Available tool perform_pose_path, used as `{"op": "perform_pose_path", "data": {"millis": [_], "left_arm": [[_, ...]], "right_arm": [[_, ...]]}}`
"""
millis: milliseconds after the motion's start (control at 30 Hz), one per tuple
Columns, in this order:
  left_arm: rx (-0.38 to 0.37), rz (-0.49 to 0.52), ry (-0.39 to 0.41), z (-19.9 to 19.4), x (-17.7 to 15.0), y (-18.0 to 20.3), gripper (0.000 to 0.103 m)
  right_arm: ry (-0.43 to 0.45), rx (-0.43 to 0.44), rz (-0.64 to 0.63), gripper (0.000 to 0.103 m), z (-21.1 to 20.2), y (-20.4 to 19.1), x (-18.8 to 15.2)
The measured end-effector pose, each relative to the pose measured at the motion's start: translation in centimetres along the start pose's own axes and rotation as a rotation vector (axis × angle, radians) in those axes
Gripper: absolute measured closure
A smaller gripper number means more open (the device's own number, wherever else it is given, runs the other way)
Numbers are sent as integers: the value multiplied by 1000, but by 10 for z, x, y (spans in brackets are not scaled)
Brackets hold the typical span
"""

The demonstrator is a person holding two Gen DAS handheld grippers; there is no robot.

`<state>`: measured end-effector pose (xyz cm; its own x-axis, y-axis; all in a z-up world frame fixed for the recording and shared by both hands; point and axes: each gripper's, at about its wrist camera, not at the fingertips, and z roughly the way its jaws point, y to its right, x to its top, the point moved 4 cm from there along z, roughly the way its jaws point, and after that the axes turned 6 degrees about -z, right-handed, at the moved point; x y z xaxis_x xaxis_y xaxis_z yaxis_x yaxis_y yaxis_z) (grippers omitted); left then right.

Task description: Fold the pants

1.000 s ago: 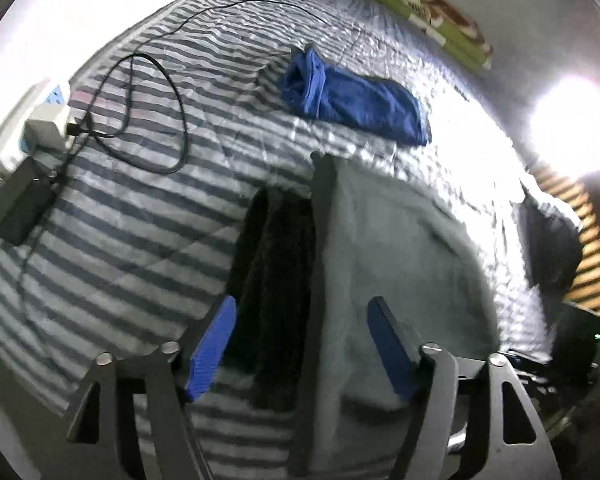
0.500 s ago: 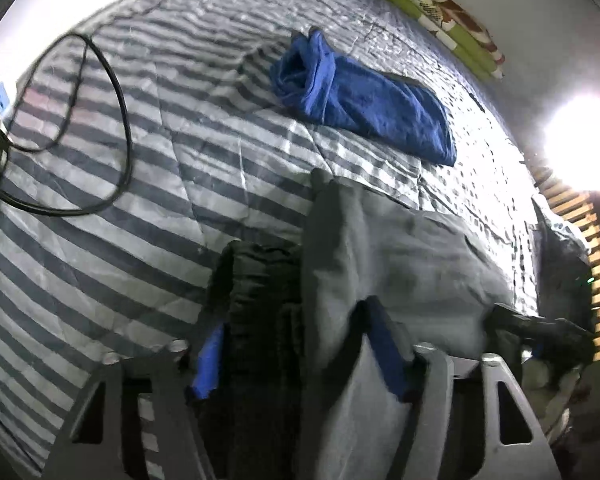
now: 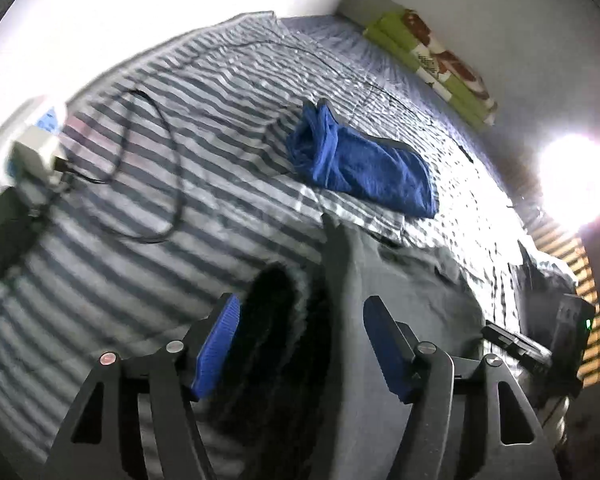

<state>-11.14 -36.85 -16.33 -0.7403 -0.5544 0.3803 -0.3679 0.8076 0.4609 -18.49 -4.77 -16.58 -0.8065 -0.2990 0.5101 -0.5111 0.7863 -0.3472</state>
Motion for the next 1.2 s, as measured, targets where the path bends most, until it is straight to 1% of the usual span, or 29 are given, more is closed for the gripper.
{"op": "perform_pose_path", "data": {"millis": [33, 133, 200, 233, 300, 367, 400, 433, 467, 500, 567, 633, 733, 767, 800, 833, 867, 900, 1000, 1067, 1167, 1200], "left_arm": [[2, 14, -4, -10, -5, -6, 35], [15, 11, -38, -24, -20, -26, 35], [13, -9, -65, -28, -32, -38, 35], [1, -28, -74, -29, -36, -42, 35], [-29, -41, -91, -27, -43, -37, 33], [-45, -26, -101, -23, -47, -24, 25], [-45, -9, -103, -21, -47, -18, 20], [-42, 12, -106, -19, -46, -10, 16], [-30, 39, -115, -16, -44, -1, 13], [-19, 50, -122, -12, -42, 5, 13], [-8, 67, -140, -1, -33, 16, 11], [16, 82, -170, 16, -27, 21, 8], [141, 108, -204, 43, -19, 15, 8], [153, 83, -232, 53, -17, 10, 7], [132, 59, -251, 59, -17, 7, 6], [90, 15, -269, 66, -15, 3, 4], [79, -8, -272, 70, -14, 2, 1], [73, -13, -261, 72, -13, 3, 0], [75, 16, -227, 77, -10, 10, 0], [94, 35, -211, 80, -9, 14, 1], [112, 77, -196, 79, -8, 18, 20], [108, 76, -189, 77, -7, 18, 22]], "right_arm": [[0, 27, 20, 70, -8, 3, -8], [-19, 173, 83, 70, -32, -9, -39], [-37, 218, 81, 70, -37, -19, -60], [-43, 219, 70, 70, -38, -26, -69], [-41, 212, 41, 70, -37, -39, -81], [-14, 201, 48, 69, -34, -43, -85], [4, 188, 62, 63, -32, -42, -82], [14, 170, 77, 54, -31, -38, -81], [23, 155, 98, 51, -29, -35, -74], [28, 149, 117, 48, -27, -29, -72], [16, 168, 182, 48, -18, -21, -59], [-13, 183, 220, 48, -5, -14, -47], [-59, 166, 213, 48, 14, -11, -33], [-73, 162, 206, 48, 19, -10, -30], [-82, 164, 204, 48, 25, -9, -28], [-88, 172, 205, 48, 30, -9, -26], [-96, 180, 208, 48, 34, -8, -25], [-93, 190, 209, 48, 37, -8, -22], [-93, 218, 210, 48, 47, -10, -11], [-93, 230, 210, 48, 51, -12, -6], [-98, 233, 192, 48, 57, -19, 0], [-97, 231, 182, 49, 56, -20, -1]]}}
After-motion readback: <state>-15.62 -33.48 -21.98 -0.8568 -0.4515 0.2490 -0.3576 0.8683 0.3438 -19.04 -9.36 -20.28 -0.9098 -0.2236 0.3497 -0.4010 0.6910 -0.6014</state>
